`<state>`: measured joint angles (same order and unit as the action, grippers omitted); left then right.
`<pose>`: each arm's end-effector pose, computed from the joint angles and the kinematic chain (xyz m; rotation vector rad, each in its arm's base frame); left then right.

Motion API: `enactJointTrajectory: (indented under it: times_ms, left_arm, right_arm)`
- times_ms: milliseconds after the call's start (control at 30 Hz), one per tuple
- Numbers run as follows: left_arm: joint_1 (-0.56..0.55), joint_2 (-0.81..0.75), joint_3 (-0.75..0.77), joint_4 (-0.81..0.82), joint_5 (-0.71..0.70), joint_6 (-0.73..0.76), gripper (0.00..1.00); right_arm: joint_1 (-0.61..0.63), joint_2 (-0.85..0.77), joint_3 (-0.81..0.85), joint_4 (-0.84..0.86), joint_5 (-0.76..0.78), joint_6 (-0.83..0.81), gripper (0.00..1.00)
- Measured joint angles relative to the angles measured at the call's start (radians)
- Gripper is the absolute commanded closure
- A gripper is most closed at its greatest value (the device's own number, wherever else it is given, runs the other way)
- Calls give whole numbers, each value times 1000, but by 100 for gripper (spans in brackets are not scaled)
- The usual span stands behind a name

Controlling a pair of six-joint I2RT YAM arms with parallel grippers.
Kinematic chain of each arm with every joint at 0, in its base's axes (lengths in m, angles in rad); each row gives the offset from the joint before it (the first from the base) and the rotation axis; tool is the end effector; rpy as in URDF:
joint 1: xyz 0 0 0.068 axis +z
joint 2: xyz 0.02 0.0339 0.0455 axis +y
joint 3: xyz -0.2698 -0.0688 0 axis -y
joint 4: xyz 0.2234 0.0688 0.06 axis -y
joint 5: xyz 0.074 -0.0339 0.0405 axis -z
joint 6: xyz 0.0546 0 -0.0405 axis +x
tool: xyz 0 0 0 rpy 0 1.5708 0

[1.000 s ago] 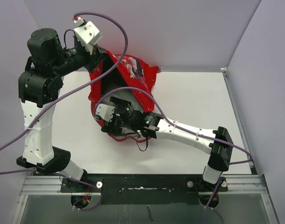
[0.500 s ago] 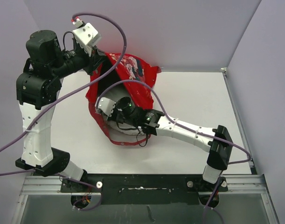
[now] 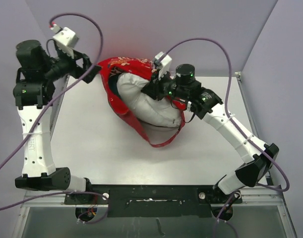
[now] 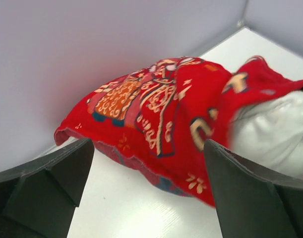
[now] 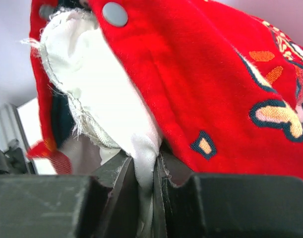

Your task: Remove the pillowcase from the pillow

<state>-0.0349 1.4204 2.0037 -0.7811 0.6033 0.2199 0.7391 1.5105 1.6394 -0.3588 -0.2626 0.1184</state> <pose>0.2484 -0.0397 0.5300 0.6442 1.6269 -0.3970 0.2425 0.2402 0.4421 -0.7553 1.7157 0.8385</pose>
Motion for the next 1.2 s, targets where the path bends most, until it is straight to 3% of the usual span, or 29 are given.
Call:
enactJointTrajectory:
  times_ms: [200,300,400,567,800,1033,1200]
  left_arm:
    - [269,0,-6,113,299,-111,2]
    - [322,-2,-29,135,432,-98,2]
    - [332,-5,-93,84,499,31,2]
    - [340,42,-227,2,492,254,2]
    - [322,162,-378,-3,435,477,2]
    - [101,281,-432,105,248,578,2]
    - [64,539,-268,163,153,544,2]
  right_arm:
    - [-179,42,130,5,-218,214,100]
    - [-233,93,253,42,-310,333,100]
    - [-296,120,298,157,-420,497,100]
    - [-429,122,294,381,-605,799,100]
    - [-613,122,156,845,-796,1258,100]
    - [-803,122,129,877,-868,1397,100]
    - [-849,134,117,875,-895,1408,100]
